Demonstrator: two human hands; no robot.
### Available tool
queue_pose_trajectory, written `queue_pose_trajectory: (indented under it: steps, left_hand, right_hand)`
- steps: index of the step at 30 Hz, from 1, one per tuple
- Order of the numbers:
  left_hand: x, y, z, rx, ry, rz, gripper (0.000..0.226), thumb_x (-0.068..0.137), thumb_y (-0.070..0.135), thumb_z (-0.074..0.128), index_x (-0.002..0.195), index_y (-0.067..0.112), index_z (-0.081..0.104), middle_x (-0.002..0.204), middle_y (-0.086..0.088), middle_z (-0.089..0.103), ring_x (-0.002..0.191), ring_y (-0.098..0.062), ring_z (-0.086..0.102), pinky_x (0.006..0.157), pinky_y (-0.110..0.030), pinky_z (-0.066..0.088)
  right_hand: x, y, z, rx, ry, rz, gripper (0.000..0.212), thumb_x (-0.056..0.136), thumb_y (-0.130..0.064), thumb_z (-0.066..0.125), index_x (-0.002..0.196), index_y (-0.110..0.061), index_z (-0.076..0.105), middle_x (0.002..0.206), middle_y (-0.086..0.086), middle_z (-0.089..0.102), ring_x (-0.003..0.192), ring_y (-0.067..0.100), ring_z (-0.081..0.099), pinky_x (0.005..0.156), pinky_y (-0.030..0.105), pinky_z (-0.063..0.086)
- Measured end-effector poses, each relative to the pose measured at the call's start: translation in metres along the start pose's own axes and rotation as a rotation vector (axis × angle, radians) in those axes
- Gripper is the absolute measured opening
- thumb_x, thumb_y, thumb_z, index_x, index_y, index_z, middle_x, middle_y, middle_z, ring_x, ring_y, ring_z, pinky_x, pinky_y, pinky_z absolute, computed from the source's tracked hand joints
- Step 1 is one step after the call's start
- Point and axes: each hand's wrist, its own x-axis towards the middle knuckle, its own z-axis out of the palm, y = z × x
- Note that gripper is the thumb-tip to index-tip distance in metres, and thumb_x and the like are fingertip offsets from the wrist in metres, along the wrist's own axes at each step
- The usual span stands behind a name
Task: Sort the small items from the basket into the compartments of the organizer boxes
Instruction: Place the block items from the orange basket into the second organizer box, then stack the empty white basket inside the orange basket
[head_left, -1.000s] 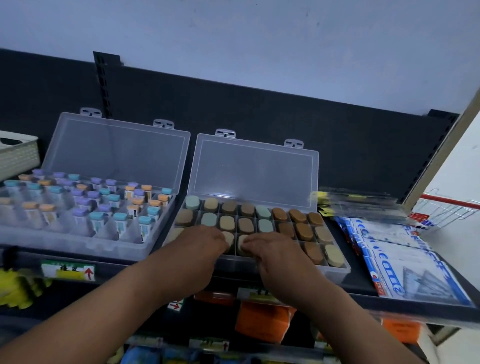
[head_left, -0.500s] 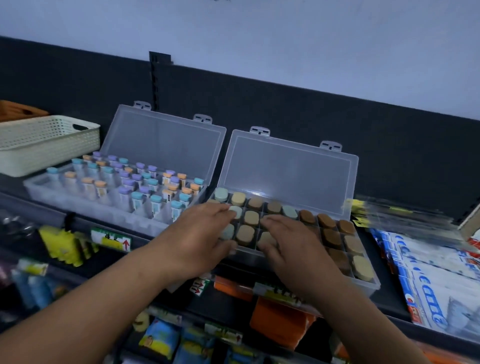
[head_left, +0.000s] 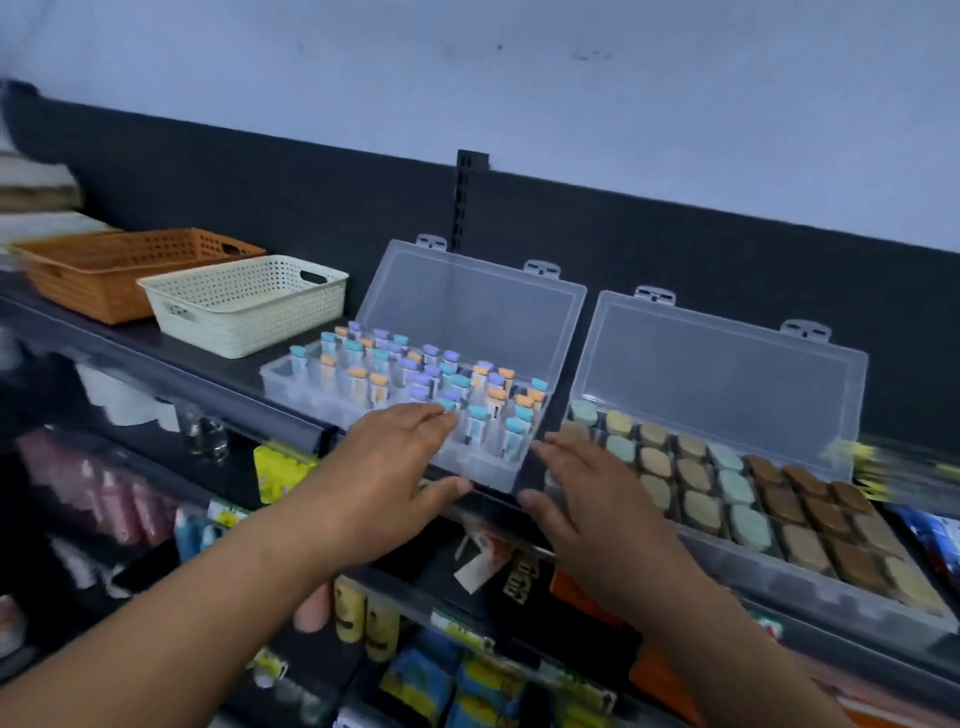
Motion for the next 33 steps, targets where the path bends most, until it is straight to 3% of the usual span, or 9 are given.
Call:
queue_pose_trajectory:
  steps: [11,21,29,33]
  left_hand:
    - [-0.07,-0.156,-0.071,0.049,-0.012,-0.064,0.07,0.092,0.056,0.042,0.151,0.024,0.022,0.157,0.005,0.022,0.143,-0.012,0.019,0.114,-0.025,0.014]
    - [-0.083,-0.243,-0.106,-0.009,0.046,-0.166,0.068,0.093,0.048,0.049,0.151,0.025,0.022,0.154,0.007,0.025,0.139,-0.011,0.026,0.109,-0.022,0.023]
    - [-0.052,-0.305,-0.112,0.082,0.051,-0.24,0.068,0.093,0.049,0.049,0.15,0.024,0.022,0.154,0.006,0.025,0.138,-0.011,0.028,0.109,-0.024,0.025]
    - [-0.031,-0.34,-0.115,0.126,0.066,-0.286,0.068,0.093,0.05,0.048,0.151,0.026,0.021,0.153,0.008,0.026,0.138,-0.011,0.028,0.111,-0.026,0.026]
  right_hand:
    - [0.057,-0.164,0.048,0.031,-0.025,-0.037,0.058,0.099,-0.048,0.039,0.152,-0.027,0.026,0.16,-0.006,0.02,0.146,0.012,0.016,0.117,0.026,0.01]
    - [0.126,-0.262,0.064,0.059,-0.036,-0.165,0.057,0.099,-0.046,0.041,0.15,-0.024,0.029,0.158,-0.003,0.023,0.144,0.014,0.021,0.115,0.026,0.015]
    - [0.224,-0.288,0.087,0.101,0.06,-0.136,0.051,0.094,-0.042,0.051,0.14,-0.02,0.043,0.143,-0.001,0.04,0.126,0.022,0.043,0.102,0.034,0.039]
    - [0.283,-0.294,0.098,0.097,0.015,-0.042,0.045,0.094,-0.039,0.051,0.134,-0.017,0.045,0.135,0.003,0.041,0.115,0.027,0.05,0.093,0.038,0.046]
